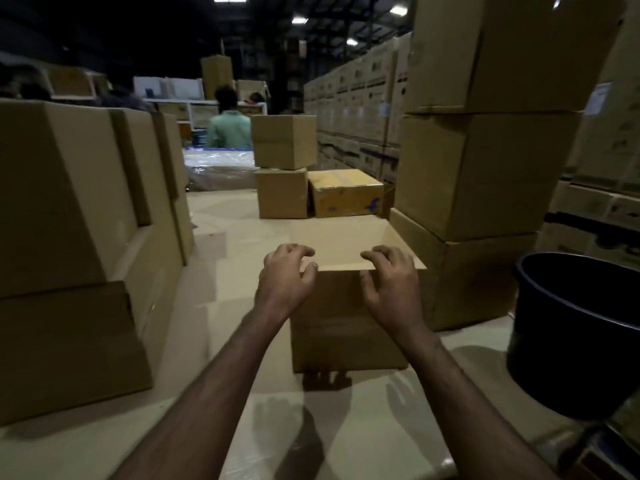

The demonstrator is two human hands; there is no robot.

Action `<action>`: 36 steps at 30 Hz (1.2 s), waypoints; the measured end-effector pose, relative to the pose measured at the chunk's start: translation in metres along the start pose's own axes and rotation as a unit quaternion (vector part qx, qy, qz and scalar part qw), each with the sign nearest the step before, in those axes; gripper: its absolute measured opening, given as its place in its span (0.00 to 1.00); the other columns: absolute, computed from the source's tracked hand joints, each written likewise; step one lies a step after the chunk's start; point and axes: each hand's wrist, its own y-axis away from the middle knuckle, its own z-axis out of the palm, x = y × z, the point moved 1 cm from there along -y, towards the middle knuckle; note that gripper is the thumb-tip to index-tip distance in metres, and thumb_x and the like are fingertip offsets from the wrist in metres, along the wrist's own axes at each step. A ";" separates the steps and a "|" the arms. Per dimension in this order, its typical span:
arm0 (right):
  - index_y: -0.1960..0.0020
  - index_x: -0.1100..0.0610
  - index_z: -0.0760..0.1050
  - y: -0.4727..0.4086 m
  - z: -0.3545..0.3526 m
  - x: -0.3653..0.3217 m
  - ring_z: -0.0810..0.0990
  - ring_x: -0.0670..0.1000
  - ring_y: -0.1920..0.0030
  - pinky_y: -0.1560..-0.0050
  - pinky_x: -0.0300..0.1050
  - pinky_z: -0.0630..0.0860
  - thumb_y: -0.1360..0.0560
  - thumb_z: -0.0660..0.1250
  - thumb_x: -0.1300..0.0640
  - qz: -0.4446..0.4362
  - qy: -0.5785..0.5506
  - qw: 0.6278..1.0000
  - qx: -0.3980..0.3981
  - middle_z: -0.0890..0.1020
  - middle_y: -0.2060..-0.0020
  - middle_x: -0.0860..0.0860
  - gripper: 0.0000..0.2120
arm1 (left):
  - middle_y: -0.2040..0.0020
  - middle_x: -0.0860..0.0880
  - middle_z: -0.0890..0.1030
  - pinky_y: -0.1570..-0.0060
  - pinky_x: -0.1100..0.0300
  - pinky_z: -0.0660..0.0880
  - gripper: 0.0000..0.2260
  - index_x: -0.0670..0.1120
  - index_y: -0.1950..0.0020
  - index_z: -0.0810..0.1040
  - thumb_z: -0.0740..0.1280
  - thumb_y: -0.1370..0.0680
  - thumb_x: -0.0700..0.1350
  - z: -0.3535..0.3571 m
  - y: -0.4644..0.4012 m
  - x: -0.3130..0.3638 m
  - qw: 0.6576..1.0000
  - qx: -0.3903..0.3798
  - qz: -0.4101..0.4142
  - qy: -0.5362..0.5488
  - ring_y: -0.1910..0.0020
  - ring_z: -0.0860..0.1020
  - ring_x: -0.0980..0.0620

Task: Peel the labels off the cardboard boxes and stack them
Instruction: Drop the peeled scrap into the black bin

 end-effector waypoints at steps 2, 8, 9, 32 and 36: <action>0.33 0.53 0.75 0.002 0.007 -0.002 0.69 0.56 0.32 0.33 0.58 0.71 0.23 0.68 0.56 0.027 0.011 0.999 -0.023 0.74 0.34 0.55 0.19 | 0.29 0.47 0.72 0.36 0.52 0.69 0.15 0.51 0.32 0.76 0.63 0.18 0.50 0.001 0.007 -0.008 1.000 -0.007 -0.029 -0.004 0.30 0.68 0.46; 0.24 0.49 0.64 0.011 0.019 0.009 0.59 0.56 0.27 0.29 0.55 0.63 0.21 0.64 0.50 0.042 0.106 0.987 -0.117 0.65 0.27 0.55 0.26 | 0.32 0.46 0.74 0.43 0.57 0.74 0.15 0.51 0.31 0.75 0.63 0.18 0.44 0.016 0.014 -0.018 0.998 0.014 -0.052 0.039 0.37 0.75 0.47; 0.24 0.49 0.64 0.012 0.020 0.012 0.59 0.56 0.27 0.29 0.55 0.64 0.21 0.64 0.51 0.034 0.111 0.986 -0.119 0.65 0.27 0.55 0.27 | 0.33 0.47 0.75 0.47 0.60 0.73 0.15 0.51 0.31 0.75 0.63 0.18 0.44 0.019 0.014 -0.017 0.997 0.020 -0.054 0.048 0.39 0.77 0.48; 0.25 0.50 0.63 -0.038 0.034 0.080 0.51 0.54 0.21 0.24 0.54 0.60 0.23 0.65 0.61 0.090 0.046 0.985 -0.141 0.60 0.23 0.53 0.29 | 0.31 0.45 0.70 0.42 0.55 0.79 0.18 0.53 0.29 0.73 0.61 0.17 0.40 0.070 -0.032 0.008 0.997 -0.013 -0.052 0.046 0.40 0.78 0.45; 0.26 0.50 0.63 -0.044 0.034 0.091 0.51 0.53 0.21 0.25 0.57 0.62 0.24 0.64 0.62 0.101 0.039 0.983 -0.148 0.60 0.24 0.52 0.28 | 0.29 0.45 0.68 0.41 0.52 0.80 0.21 0.54 0.26 0.70 0.62 0.17 0.40 0.078 -0.033 0.012 0.997 -0.024 -0.055 0.051 0.39 0.78 0.45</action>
